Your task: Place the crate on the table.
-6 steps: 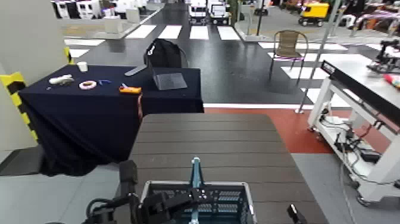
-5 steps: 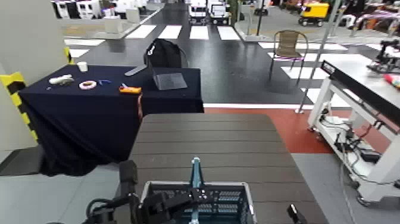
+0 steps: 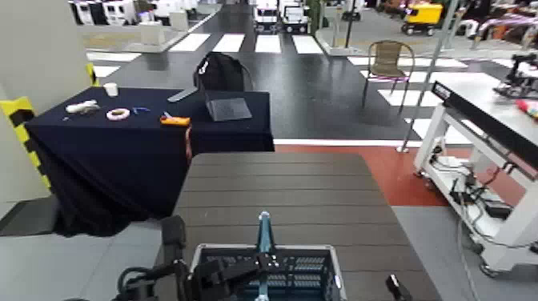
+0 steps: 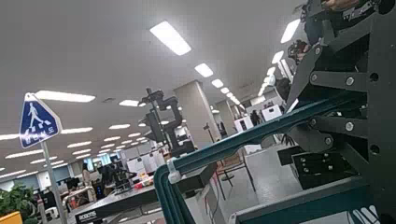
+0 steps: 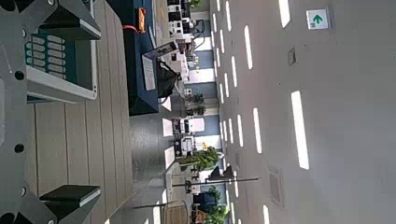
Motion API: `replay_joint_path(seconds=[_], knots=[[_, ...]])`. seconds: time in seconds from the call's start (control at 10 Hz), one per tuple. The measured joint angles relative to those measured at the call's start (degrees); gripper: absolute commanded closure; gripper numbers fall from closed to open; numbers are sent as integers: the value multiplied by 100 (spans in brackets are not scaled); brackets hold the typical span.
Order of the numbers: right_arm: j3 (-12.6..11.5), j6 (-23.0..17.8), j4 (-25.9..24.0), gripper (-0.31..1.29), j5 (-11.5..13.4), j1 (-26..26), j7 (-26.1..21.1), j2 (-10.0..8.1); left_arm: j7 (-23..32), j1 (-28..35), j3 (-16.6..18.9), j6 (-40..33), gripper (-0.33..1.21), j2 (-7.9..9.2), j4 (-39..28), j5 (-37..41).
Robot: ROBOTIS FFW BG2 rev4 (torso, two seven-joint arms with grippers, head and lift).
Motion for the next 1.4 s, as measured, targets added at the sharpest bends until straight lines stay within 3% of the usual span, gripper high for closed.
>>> replay_joint_path(seconds=[0.5,0.8,1.4], knots=[[20,-38,9,13,10,-10,0,-3,-11,-546,-211,-138,119,90,353,-422],[20,-57,10,13,17,-15,-2,-8,-396,-1218,-444,-364,119,220,951,-1118],[36,-118,39,13,9,-34,-17,-22,-691,-2730,-1279,-1206,119,101,2474,-1553]])
